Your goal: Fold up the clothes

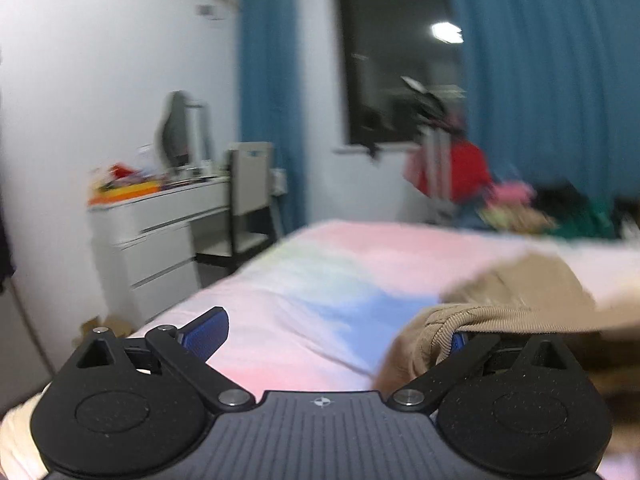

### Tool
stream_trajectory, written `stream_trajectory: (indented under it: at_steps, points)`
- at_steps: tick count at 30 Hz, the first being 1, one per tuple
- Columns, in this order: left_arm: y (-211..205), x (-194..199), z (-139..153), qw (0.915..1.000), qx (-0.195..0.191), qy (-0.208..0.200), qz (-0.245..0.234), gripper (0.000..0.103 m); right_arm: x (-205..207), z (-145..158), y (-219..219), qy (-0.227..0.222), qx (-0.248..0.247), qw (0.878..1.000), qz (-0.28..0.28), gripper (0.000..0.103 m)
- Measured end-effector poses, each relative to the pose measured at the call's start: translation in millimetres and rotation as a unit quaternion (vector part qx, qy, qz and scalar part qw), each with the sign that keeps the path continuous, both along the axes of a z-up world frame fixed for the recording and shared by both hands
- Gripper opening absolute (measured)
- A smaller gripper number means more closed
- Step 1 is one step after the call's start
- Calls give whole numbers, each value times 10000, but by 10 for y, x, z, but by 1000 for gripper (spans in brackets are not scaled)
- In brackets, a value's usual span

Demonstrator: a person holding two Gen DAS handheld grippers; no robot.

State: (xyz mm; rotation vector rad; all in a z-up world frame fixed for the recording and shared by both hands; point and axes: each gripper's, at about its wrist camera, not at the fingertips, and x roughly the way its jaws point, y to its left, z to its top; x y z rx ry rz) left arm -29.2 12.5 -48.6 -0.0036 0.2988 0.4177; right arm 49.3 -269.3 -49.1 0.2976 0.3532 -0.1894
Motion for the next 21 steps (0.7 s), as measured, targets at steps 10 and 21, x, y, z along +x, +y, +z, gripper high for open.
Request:
stream_trajectory:
  at_steps: [10,21]
  points:
    - [375,158,672,9963,-306,-797,93,103,46,180,272,159,-685,9975,41,81]
    - [359,181,2556,9700,-459,-2387,28,103,-166,2323,301,-1789,-1233,9757,-296,82]
